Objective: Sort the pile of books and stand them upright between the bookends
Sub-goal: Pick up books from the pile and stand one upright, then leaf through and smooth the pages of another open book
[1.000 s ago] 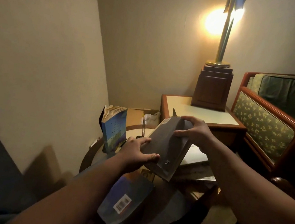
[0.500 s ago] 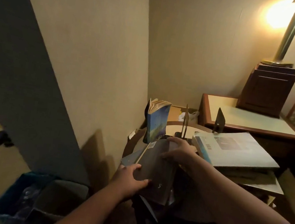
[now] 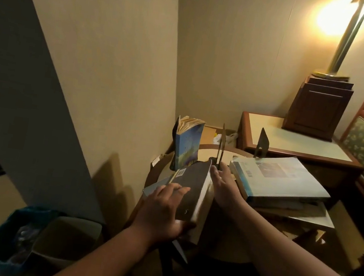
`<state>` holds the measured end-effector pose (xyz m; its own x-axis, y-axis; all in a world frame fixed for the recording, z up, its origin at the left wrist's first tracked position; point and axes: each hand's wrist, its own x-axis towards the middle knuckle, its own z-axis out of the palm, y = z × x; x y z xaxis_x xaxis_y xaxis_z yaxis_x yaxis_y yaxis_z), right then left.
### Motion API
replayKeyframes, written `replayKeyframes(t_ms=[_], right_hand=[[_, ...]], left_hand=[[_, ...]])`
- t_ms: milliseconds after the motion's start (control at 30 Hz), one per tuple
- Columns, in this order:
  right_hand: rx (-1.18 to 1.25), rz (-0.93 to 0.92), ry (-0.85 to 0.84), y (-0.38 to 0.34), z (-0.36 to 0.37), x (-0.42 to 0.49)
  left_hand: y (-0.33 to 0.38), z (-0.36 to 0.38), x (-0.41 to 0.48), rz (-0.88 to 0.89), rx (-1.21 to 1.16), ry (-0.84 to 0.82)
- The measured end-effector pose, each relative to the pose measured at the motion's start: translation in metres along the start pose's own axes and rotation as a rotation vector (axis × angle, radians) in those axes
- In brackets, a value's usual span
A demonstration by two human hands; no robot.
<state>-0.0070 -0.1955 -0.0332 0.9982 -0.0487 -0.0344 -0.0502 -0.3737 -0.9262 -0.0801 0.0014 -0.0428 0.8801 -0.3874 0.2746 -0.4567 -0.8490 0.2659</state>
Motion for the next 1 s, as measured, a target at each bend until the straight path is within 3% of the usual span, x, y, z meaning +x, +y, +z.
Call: replayKeyframes(t_ms=[133, 333, 467, 567, 667, 833, 933, 1000], right_hand=[[0.098, -0.01, 0.028, 0.009, 0.012, -0.013], [0.343, -0.039, 0.111, 0.008, 0.033, -0.027], [0.518, -0.017, 0.169, -0.006, 0.033, -0.032], [0.716, 0.024, 0.067, -0.024, 0.029, -0.038], [0.717, -0.003, 0.02, -0.029, 0.029, -0.036], [0.335, -0.026, -0.046, -0.01, 0.045, -0.039], [-0.178, -0.022, -0.135, -0.002, 0.056, -0.04], [-0.52, -0.114, -0.19, 0.005, 0.065, -0.041]], left_hand=[[0.0, -0.006, 0.003, 0.064, -0.165, 0.143], [-0.004, 0.002, -0.007, 0.007, -0.054, -0.108], [-0.004, 0.01, -0.012, -0.01, 0.003, -0.103], [-0.004, 0.013, -0.011, -0.007, -0.091, 0.015], [-0.008, 0.004, -0.008, -0.097, -0.27, 0.214], [-0.026, -0.012, 0.001, -0.422, -0.416, 0.534], [-0.05, -0.012, 0.001, -0.616, -0.533, 0.584], [-0.062, -0.012, -0.003, -0.657, -0.456, 0.58]])
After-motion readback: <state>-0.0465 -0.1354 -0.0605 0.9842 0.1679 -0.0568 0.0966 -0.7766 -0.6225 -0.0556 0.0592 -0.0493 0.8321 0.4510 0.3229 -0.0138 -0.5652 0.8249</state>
